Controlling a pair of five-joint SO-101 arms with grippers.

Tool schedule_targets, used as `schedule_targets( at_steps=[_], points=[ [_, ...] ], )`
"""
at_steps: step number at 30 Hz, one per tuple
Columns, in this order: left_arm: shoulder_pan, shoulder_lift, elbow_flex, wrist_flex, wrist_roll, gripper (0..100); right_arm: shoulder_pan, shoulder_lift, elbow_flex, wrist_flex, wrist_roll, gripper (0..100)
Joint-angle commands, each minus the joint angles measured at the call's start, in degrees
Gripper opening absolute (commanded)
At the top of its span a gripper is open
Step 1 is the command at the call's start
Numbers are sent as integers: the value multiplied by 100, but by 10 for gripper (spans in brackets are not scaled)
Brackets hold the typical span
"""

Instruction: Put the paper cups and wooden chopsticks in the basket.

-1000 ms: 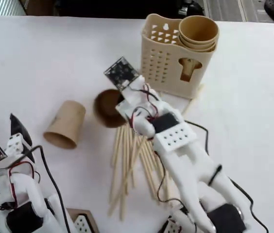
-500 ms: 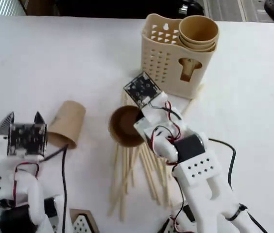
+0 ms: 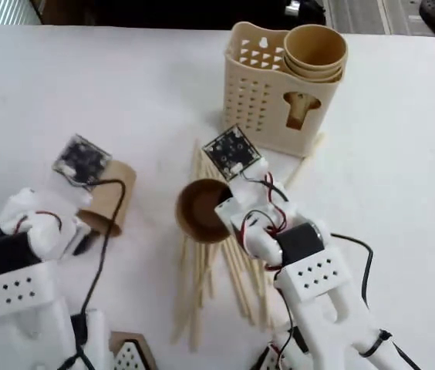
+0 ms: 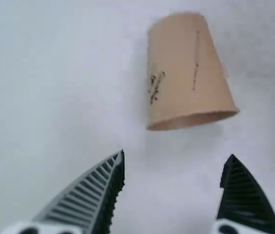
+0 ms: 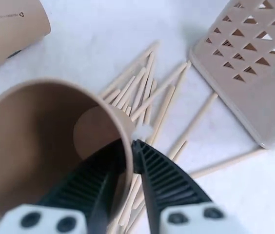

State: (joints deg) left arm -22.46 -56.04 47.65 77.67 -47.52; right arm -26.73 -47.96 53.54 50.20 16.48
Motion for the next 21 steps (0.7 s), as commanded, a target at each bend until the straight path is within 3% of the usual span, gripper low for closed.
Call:
schedule_targets(
  at_steps=[1, 10, 14, 18, 21],
  points=[
    [31, 127, 967, -835, -782, 315, 84, -163, -44, -110, -44, 19],
    [31, 163, 2154, -3007, -738, 312, 242, -154, 88, -321, -44, 19],
    [66, 163, 2453, -3807, -193, 301, 391, -127, 88, -347, -44, 19],
    [382, 127, 2866, -4624, 185, 190, 356, -145, 88, -347, -44, 19],
    [673, 127, 2998, -4809, 246, 58, 347, -171, 70, -303, -44, 19]
  ],
)
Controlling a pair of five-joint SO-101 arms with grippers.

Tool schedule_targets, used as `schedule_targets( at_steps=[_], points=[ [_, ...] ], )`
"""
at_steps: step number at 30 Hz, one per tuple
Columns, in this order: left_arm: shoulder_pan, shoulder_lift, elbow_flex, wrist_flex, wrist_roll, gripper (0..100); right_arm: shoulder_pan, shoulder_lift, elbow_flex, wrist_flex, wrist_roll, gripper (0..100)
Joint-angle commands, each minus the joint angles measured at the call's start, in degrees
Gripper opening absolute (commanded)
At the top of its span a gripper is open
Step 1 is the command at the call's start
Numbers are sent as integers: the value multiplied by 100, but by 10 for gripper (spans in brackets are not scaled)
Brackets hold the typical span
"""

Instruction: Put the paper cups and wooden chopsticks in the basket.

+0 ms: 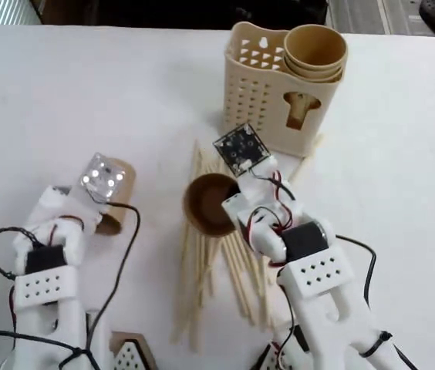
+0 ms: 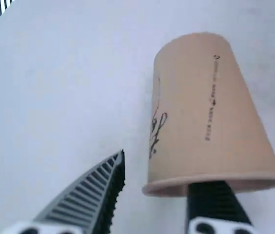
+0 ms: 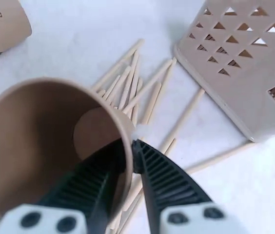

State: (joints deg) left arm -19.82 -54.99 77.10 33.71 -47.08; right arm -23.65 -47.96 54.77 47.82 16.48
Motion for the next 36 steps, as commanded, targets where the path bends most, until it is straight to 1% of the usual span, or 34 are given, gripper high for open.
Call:
schedule_targets(
  at_steps=[1, 3, 5, 10, 14, 17, 21, 28, 32, 36],
  points=[
    [479, 13, 53, -413, 202, 15, 40, -171, -70, -66, -44, 19],
    [541, 13, 53, -396, 211, 33, 31, -180, -88, -66, -44, 19],
    [549, 13, 44, -308, 343, 21, 31, -259, -211, 4, -44, 19],
    [514, 13, 35, -290, 1354, 21, 22, -664, -958, 541, -44, 19],
    [277, -207, -70, -149, 1793, 21, -48, -945, -1837, 1033, 9, 19],
    [286, -558, -35, 185, 1908, 21, -4, -989, -2593, 1200, 9, 19],
    [277, -1147, 255, 281, 1916, 22, 365, -831, -3516, 1182, 9, 19],
    [277, -2369, 870, 325, 1943, 22, 1349, 303, -4985, 1033, -44, 19],
    [277, -2958, 1011, 677, 1943, 22, 1710, 1218, -5916, 1033, -281, 19],
    [277, -3398, 1134, 941, 1943, 22, 1930, 2299, -6980, 1033, -352, 19]
  ],
)
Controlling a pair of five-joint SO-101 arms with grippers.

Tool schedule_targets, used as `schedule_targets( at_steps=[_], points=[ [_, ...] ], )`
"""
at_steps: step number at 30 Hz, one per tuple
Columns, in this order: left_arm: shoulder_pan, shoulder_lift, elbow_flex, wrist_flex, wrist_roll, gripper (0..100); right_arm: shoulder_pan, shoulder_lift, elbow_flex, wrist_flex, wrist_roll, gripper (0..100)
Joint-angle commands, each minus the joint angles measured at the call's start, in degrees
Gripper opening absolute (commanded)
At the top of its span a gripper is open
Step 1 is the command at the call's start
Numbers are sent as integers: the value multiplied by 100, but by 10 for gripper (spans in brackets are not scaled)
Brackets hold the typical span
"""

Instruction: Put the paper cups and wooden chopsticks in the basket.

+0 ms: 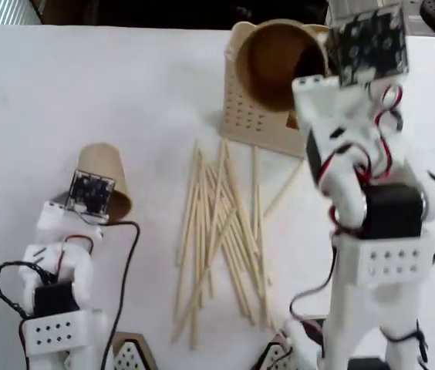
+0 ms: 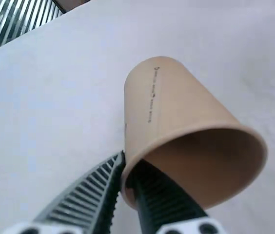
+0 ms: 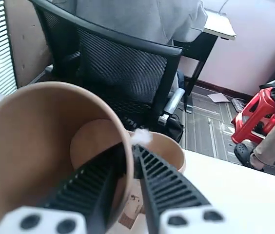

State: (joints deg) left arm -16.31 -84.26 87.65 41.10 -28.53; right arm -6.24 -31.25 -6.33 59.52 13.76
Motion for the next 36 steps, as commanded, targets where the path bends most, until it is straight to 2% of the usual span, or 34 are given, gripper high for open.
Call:
schedule_targets(
  at_steps=[1, 8, 13, 16, 26, 32, 36],
  points=[
    [-75, -576, 123, 202, 88, 22, 251, 901, -1134, -136, -79, 19],
    [-75, -1095, 308, 352, 88, 22, 585, 2571, -2664, -13, -88, 19],
    [-75, -1218, 308, 466, 88, 22, 752, 3363, -3446, 716, -97, 19],
    [-75, -1218, 308, 466, 88, 22, 875, 3697, -3868, 1086, -360, 19],
    [-75, -1218, 308, 466, 88, 22, 1033, 4505, -4273, 1596, -404, 30],
    [-75, -1218, 308, 466, 88, 23, 848, 4022, -4273, 1727, -404, 246],
    [-75, -1218, 308, 466, 88, 23, 752, 3319, -4273, 1745, -404, 276]
  ],
)
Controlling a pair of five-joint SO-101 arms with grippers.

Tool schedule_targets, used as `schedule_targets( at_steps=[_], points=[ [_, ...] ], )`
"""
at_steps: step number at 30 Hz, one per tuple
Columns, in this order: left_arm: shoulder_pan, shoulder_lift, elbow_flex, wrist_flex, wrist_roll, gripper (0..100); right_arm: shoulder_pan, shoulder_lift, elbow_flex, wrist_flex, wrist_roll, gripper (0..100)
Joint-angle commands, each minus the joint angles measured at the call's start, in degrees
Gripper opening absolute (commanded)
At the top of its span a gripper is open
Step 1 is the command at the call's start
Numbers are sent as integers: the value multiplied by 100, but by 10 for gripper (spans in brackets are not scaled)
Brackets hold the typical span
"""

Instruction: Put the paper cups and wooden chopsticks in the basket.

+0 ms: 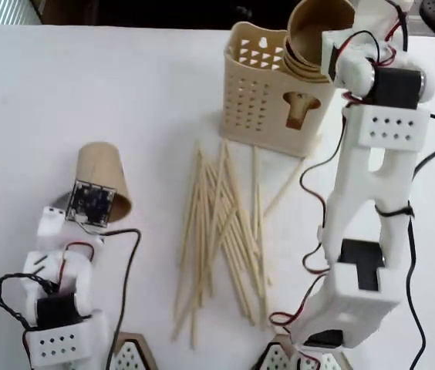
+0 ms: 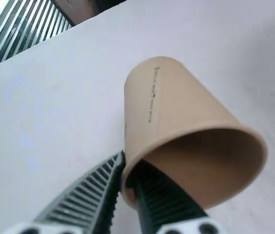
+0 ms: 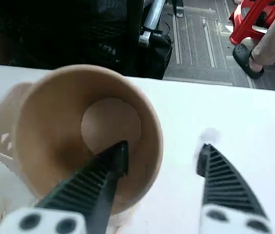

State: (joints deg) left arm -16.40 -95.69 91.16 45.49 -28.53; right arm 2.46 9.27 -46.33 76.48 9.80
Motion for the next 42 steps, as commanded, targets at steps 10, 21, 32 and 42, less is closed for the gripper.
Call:
schedule_targets(
  at_steps=[10, 21, 32, 42],
  points=[
    [-75, -75, -53, 26, 97, 23, -259, -919, -264, 4, -9, 181],
    [-101, -75, -53, 26, 97, 23, -470, 760, -264, -2343, -9, 53],
    [-101, -75, -62, 35, 97, 23, -470, -453, -264, -1578, -9, 53],
    [-101, -75, -1116, 0, 905, 23, -470, -1508, -211, 1815, 0, 81]
  ],
)
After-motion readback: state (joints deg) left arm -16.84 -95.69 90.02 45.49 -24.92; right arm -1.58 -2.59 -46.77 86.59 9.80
